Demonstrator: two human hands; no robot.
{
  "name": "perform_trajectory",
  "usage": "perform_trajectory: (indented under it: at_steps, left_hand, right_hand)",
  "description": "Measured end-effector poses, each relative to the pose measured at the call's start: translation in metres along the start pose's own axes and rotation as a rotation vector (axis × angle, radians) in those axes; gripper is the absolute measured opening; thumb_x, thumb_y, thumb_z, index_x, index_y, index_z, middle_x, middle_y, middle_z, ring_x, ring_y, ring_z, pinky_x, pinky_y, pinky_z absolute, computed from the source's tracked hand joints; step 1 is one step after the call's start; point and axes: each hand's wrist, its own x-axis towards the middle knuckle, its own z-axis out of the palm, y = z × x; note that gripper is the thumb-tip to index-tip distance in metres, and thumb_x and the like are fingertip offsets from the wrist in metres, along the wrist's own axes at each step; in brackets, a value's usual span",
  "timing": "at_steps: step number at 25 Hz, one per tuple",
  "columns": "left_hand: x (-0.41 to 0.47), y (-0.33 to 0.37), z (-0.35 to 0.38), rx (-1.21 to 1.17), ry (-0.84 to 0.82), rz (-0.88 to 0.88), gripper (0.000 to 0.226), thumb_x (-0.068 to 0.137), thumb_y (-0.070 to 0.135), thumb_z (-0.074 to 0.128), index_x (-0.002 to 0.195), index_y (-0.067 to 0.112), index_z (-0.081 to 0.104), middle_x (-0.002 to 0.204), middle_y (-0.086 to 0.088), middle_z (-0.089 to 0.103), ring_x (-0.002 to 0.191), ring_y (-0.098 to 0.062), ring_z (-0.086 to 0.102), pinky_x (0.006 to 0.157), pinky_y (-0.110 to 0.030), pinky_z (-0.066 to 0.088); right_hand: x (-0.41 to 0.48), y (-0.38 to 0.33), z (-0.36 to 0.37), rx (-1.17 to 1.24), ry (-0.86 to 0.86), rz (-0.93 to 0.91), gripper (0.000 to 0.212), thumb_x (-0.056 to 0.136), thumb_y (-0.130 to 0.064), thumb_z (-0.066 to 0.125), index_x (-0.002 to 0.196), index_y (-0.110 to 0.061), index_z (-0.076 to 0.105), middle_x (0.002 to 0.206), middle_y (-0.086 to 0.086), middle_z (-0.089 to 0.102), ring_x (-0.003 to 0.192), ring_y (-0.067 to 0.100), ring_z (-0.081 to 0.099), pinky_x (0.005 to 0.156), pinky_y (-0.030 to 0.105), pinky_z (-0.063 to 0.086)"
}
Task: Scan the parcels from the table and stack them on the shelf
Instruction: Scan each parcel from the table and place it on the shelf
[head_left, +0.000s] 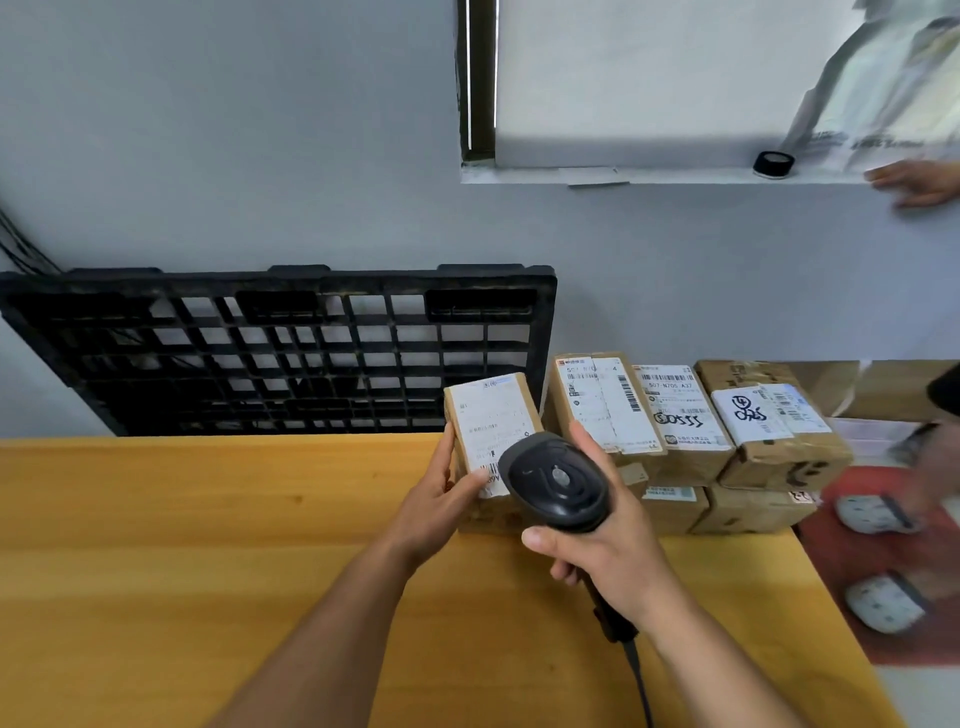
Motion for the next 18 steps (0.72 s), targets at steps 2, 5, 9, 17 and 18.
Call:
perform_trajectory:
  at_steps: [2,5,9,17,18]
  left_hand:
    - [-0.009,-0.002,-0.006,-0.033,-0.013,0.042,0.083,0.092,0.04,0.057,0.147,0.053,-0.003,0.155,0.005,0.033,0.128,-0.008,0.041,0.081,-0.013,0.041]
    - [-0.02,-0.004,-0.024,-0.071,0.002,0.084,0.098,0.081,0.039,0.072,0.147,0.054,0.0,0.151,0.003,0.038,0.134,-0.017,0.042,0.089,-0.024,0.042]
    - [-0.037,-0.002,-0.06,-0.092,0.102,0.12,0.109,0.071,0.026,0.085,0.14,0.059,0.008,0.131,0.001,0.056,0.118,-0.014,0.055,0.085,-0.024,0.049]
    - [-0.082,-0.007,-0.129,-0.014,0.279,0.237,0.118,0.068,0.01,0.086,0.149,0.04,0.006,0.134,-0.003,0.047,0.12,-0.014,0.048,0.077,-0.015,0.047]
    - [-0.087,-0.009,-0.135,-0.01,0.282,0.253,0.118,0.067,0.011,0.087,0.148,0.041,0.007,0.134,-0.003,0.046,0.12,-0.014,0.048,0.082,-0.018,0.048]
  right_hand:
    - [-0.006,-0.005,0.006,0.011,0.003,-0.002,0.111,0.07,-0.005,0.086,0.148,-0.05,0.022,0.12,-0.002,0.065,0.053,0.026,0.063,0.051,0.031,0.053]
    - [-0.013,-0.017,0.018,0.037,0.009,-0.035,0.107,0.069,-0.002,0.085,0.14,-0.056,0.026,0.117,-0.003,0.067,0.052,0.028,0.061,0.05,0.032,0.053]
    - [-0.019,-0.042,0.042,0.057,-0.031,-0.099,0.105,0.065,-0.01,0.089,0.136,-0.06,0.029,0.121,-0.003,0.065,0.053,0.029,0.061,0.05,0.034,0.053]
    - [-0.055,-0.095,0.091,0.234,-0.149,-0.225,0.109,0.056,-0.027,0.085,0.145,-0.048,0.026,0.092,0.015,0.072,0.049,0.031,0.061,0.047,0.036,0.05]
    - [-0.06,-0.099,0.098,0.239,-0.161,-0.237,0.109,0.056,-0.027,0.085,0.146,-0.048,0.026,0.092,0.014,0.073,0.049,0.031,0.061,0.047,0.037,0.05]
